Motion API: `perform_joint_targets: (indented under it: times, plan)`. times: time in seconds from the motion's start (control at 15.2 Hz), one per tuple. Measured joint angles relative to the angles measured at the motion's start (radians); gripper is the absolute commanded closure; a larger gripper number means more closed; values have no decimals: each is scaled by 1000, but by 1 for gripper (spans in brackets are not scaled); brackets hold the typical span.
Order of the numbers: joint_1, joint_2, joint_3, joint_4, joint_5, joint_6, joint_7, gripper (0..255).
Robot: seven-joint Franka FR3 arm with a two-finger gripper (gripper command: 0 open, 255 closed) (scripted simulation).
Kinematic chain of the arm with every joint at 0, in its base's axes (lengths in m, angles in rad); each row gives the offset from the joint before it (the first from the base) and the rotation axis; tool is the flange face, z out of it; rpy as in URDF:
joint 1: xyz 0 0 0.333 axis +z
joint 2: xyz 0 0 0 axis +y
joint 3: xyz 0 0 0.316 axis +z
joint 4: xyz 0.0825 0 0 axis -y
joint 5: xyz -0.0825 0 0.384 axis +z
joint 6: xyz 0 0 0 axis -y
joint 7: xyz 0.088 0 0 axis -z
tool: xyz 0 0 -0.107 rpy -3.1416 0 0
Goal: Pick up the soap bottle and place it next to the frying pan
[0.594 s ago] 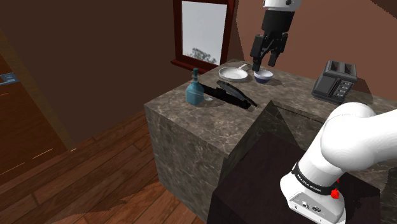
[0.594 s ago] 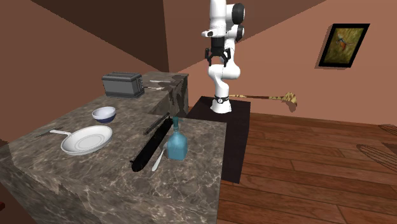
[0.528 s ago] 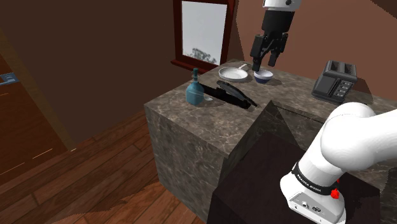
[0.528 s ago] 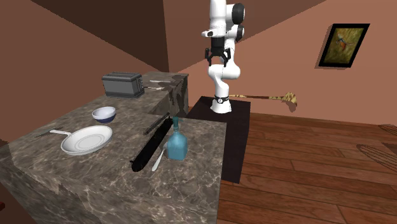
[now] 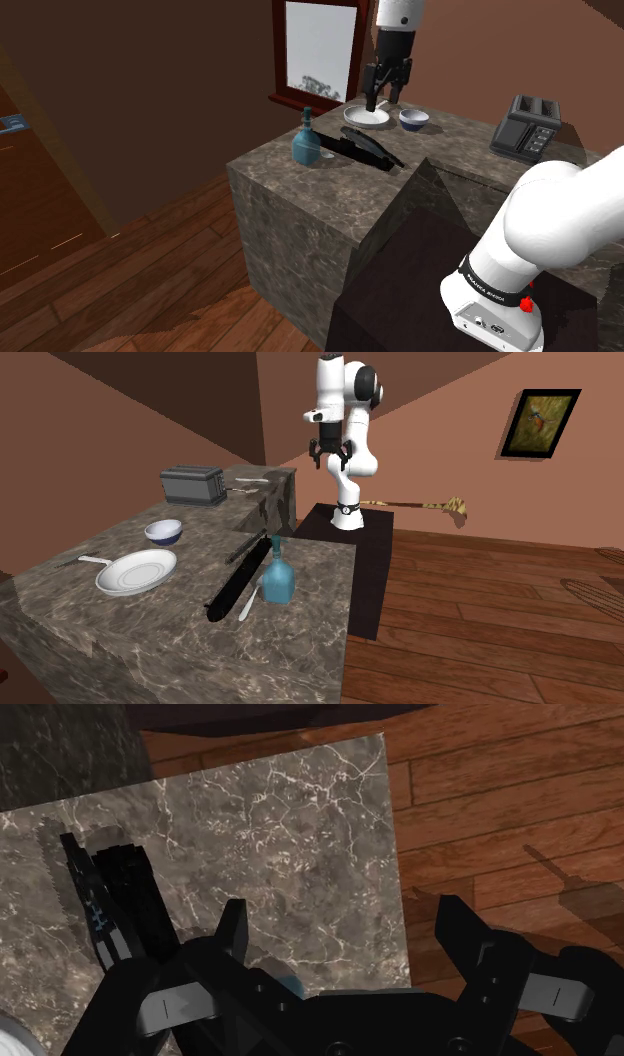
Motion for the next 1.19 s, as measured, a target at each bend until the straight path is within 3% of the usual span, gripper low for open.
perform_joint_targets:
  times: [0.73,1.19]
  plan:
    - [1,433,-44,275,-22,148,-119,0]
    - [-10,712,-57,542,-17,155,-193,0]
